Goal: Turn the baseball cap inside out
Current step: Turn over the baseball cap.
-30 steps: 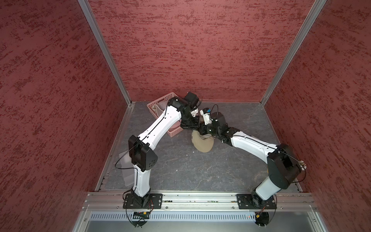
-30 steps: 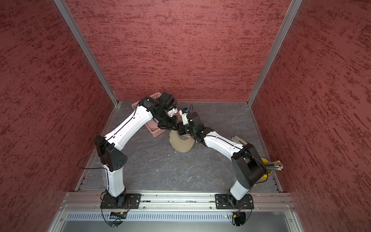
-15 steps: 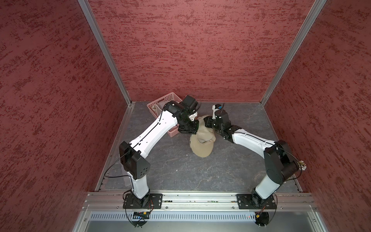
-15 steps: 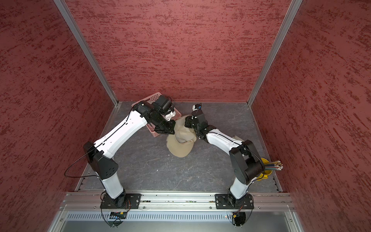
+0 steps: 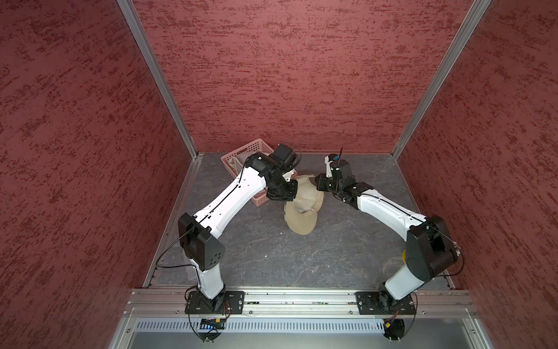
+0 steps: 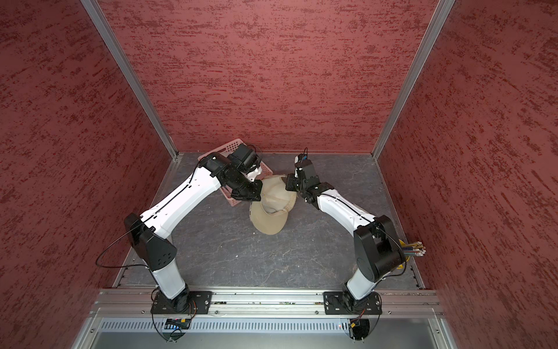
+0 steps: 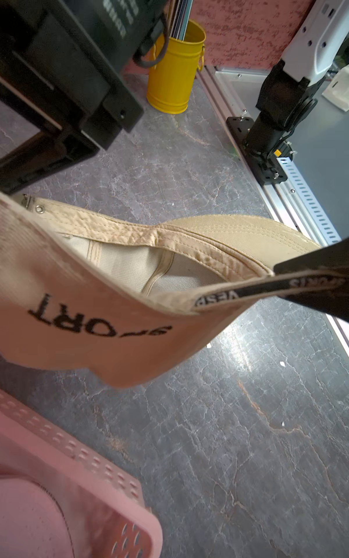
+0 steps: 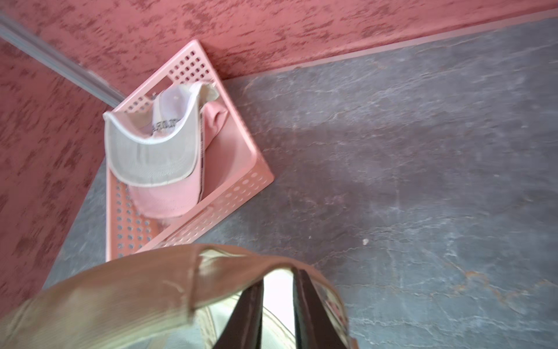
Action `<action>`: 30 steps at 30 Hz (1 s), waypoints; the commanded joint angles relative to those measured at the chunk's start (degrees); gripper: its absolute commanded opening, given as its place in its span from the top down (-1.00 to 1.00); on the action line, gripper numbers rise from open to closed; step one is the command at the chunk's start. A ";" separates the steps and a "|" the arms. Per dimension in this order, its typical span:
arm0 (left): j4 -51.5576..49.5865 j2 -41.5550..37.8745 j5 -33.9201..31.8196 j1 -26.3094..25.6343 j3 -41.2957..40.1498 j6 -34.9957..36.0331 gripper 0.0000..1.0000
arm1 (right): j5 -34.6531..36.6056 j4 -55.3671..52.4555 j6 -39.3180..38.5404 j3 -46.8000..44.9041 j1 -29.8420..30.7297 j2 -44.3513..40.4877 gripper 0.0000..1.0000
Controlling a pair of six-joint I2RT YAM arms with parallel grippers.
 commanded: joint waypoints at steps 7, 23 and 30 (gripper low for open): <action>-1.64 2.42 9.88 2.74 0.90 -0.66 1.00 | -12.49 -4.58 -5.96 -1.29 0.66 -0.98 0.48; -1.50 5.58 17.01 3.19 4.68 -2.53 1.00 | -15.51 -1.20 -8.41 -3.52 7.39 -4.08 0.49; -2.70 6.17 17.73 -0.40 6.29 -1.39 1.00 | -12.36 3.75 -3.14 4.00 4.54 3.59 0.41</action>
